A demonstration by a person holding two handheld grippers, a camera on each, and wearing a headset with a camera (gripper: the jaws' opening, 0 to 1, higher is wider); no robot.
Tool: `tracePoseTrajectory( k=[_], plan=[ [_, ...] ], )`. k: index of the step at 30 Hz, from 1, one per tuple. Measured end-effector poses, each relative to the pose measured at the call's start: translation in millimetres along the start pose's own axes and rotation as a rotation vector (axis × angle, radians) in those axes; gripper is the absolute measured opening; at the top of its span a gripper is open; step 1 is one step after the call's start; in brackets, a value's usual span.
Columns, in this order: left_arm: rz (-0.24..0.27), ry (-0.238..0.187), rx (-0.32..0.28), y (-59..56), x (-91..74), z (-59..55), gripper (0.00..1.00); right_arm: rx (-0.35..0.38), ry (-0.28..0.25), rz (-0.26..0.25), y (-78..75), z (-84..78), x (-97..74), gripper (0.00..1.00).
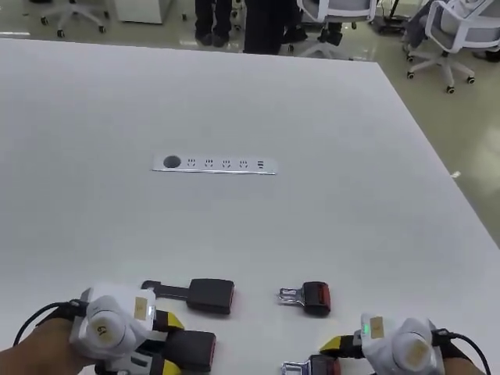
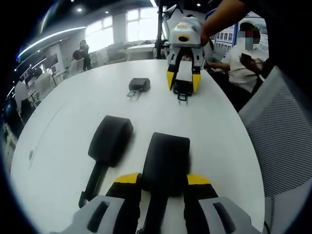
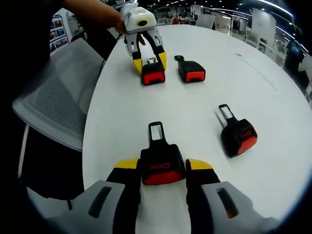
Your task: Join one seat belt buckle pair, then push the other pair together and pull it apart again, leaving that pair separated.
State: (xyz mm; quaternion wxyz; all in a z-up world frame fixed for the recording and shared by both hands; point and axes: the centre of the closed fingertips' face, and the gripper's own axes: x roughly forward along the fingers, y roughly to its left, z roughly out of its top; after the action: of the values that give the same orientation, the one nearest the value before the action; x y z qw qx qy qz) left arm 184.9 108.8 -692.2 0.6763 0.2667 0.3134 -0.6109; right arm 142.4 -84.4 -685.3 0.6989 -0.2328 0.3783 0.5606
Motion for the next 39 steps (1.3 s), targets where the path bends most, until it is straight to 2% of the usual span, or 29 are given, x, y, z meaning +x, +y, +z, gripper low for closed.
tracePoseTrajectory(
  k=[8, 13, 22, 33, 39],
  plan=[
    [0.010, 0.005, -0.012, -3.1, 0.5, -1.1, 0.34, -0.007, 0.010, 0.006, 0.7, -0.1, -3.1, 0.34],
    [0.007, 0.004, -0.009, -10.6, 0.6, 1.3, 0.34, -0.021, 0.022, 0.015, -0.3, -1.6, -3.5, 0.34],
    [0.014, 0.009, -0.021, -11.8, 1.3, 0.5, 0.34, -0.028, 0.050, 0.023, 0.4, 0.5, -3.8, 0.33],
    [0.012, 0.017, -0.029, -14.2, -0.1, 0.9, 0.34, -0.014, 0.062, 0.017, -5.2, -6.1, -0.1, 0.34],
    [0.010, 0.021, -0.031, -14.7, -0.3, 0.5, 0.34, -0.002, 0.115, 0.001, -5.7, -4.2, 6.0, 0.33]
  ],
)
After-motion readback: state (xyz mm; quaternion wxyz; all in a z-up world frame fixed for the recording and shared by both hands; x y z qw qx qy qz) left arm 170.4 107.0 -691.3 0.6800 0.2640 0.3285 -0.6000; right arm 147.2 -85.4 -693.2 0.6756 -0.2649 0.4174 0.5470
